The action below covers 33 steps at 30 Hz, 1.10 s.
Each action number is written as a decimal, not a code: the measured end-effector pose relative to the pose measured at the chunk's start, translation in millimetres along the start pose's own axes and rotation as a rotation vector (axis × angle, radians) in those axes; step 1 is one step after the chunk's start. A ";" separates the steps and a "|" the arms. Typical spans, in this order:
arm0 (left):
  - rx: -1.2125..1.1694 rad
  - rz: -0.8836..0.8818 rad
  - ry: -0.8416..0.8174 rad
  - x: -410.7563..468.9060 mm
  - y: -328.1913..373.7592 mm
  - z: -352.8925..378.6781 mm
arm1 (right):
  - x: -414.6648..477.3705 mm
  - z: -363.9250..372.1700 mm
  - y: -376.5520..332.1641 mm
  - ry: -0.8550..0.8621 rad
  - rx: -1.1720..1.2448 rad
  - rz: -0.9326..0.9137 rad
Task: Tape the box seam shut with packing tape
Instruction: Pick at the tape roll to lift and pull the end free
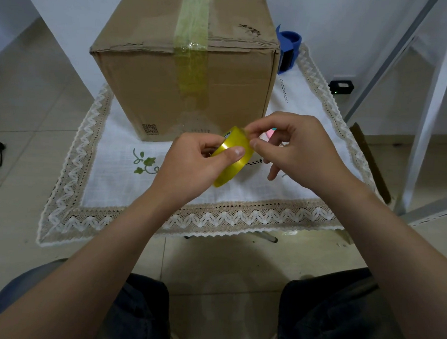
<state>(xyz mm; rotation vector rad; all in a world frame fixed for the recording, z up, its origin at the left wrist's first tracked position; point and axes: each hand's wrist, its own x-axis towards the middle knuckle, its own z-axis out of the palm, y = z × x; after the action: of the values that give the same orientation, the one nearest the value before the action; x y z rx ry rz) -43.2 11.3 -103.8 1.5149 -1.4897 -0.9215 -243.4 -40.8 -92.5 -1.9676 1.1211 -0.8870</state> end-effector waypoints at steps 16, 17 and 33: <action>0.101 0.078 -0.010 0.5 -7.0 3.7 | 2.6 -4.4 5.5 -0.210 0.159 0.129; 0.109 0.076 -0.011 0.2 -6.6 4.3 | 3.1 -4.5 6.1 -0.209 0.177 0.146; 0.176 0.066 -0.047 -1.5 -11.5 9.8 | 5.9 -4.2 14.0 -0.218 0.269 0.256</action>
<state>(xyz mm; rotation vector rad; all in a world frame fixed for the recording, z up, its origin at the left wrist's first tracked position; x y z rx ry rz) -47.4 12.2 -118.3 1.5673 -1.6819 -0.8102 -250.3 -52.5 -100.5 -1.6153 1.0393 -0.6334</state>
